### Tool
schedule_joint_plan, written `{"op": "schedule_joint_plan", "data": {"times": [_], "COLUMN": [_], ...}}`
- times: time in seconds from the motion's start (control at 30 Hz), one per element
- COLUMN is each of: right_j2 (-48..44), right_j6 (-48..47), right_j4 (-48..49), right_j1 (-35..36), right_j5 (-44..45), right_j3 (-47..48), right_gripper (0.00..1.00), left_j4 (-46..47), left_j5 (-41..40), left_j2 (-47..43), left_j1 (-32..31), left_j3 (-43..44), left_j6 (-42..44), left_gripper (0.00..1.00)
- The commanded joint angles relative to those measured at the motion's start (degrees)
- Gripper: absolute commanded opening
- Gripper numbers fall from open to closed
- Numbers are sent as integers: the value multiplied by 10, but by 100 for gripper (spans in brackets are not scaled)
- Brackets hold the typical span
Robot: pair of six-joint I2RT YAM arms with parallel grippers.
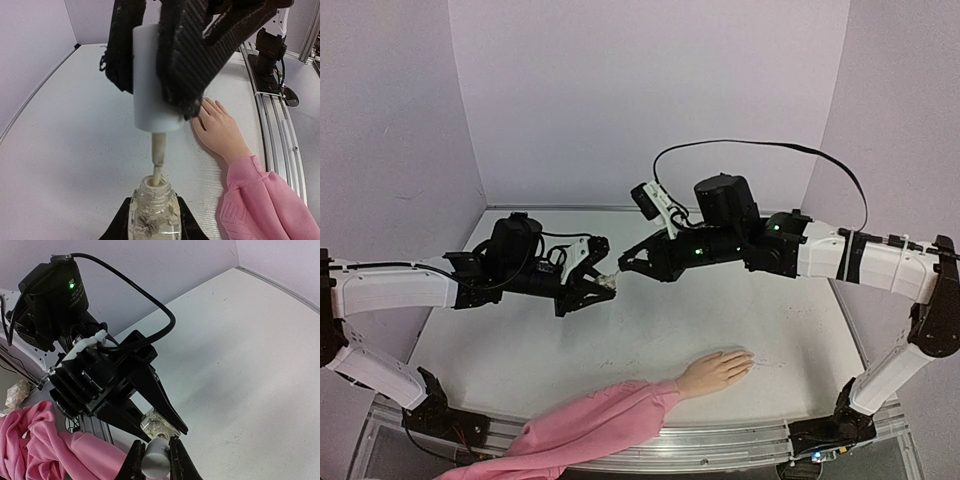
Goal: Paint the nails
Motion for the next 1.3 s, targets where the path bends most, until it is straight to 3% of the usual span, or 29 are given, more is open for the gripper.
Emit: {"op": "schedule_joint_plan", "data": {"times": [0.0, 0.53, 1.03, 1.27], "right_j2": [1, 30, 56, 88], "right_j6": [1, 9, -26, -5], "right_j4": [21, 41, 54, 52], "right_j1": [6, 7, -19, -26], "right_j5": [7, -46, -198, -204], "right_j3": [17, 23, 24, 48], "right_gripper": [0, 0, 0, 0], "left_j4": [26, 26, 39, 150], "left_j5": [12, 14, 66, -47], "left_j2": [-22, -29, -48, -37], "left_j1": [-2, -2, -3, -6], "left_j3": [11, 10, 55, 72], "left_j6": [1, -1, -48, -65], "left_gripper": [0, 0, 0, 0]}}
